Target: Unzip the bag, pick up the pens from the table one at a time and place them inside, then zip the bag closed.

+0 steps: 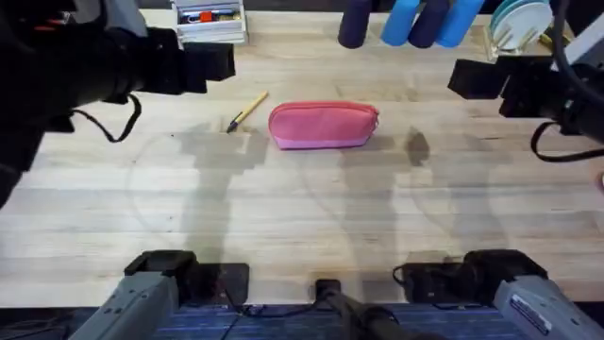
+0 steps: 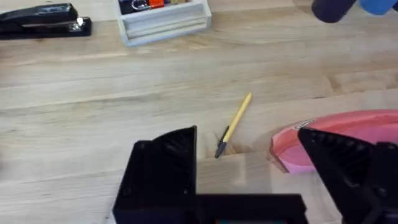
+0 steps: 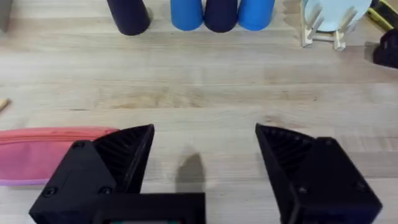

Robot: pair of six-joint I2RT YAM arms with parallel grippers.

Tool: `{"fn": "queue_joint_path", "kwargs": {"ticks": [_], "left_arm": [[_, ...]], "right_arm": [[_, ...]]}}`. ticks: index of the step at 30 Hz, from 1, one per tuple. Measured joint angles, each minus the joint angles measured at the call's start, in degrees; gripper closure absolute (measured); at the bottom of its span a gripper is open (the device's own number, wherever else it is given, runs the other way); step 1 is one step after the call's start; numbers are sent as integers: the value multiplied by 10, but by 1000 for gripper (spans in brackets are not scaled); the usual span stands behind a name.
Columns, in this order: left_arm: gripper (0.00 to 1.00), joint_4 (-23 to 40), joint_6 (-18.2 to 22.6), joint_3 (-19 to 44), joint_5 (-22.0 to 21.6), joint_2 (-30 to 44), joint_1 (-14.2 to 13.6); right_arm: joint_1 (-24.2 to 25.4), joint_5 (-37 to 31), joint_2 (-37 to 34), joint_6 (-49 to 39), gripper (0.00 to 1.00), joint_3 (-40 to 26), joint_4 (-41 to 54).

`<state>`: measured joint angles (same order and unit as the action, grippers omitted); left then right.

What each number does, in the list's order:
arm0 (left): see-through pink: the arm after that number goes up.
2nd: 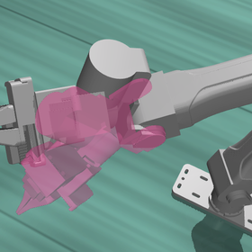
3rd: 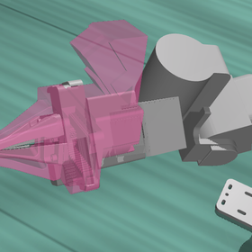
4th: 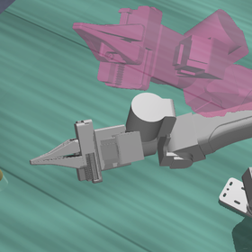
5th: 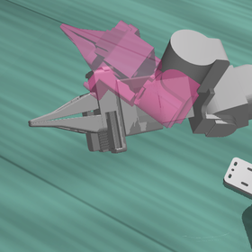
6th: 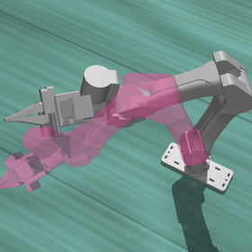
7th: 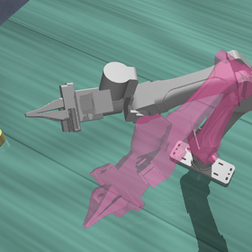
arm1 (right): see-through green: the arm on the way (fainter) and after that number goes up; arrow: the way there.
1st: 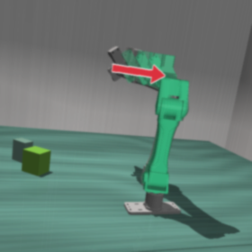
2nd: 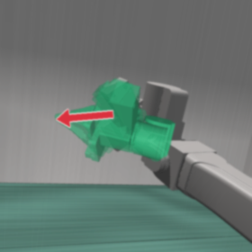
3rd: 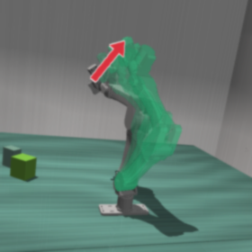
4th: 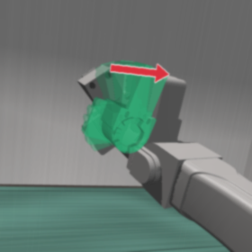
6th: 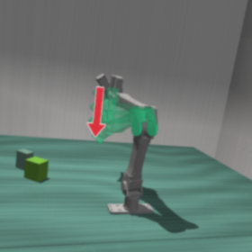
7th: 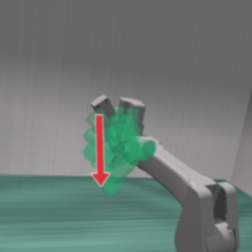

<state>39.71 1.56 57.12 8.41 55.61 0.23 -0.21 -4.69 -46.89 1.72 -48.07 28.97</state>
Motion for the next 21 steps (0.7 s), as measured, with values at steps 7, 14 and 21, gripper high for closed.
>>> {"fn": "queue_joint_path", "kwargs": {"ticks": [7,14,21], "left_arm": [[8,3,94,0,69,30,0],[8,9,266,0,161,43,0],[8,8,356,0,185,72,0]], "right_arm": [[0,0,0,0,5,0,0],[0,0,0,0,4,0,0],[0,0,0,0,5,0,0]]}}
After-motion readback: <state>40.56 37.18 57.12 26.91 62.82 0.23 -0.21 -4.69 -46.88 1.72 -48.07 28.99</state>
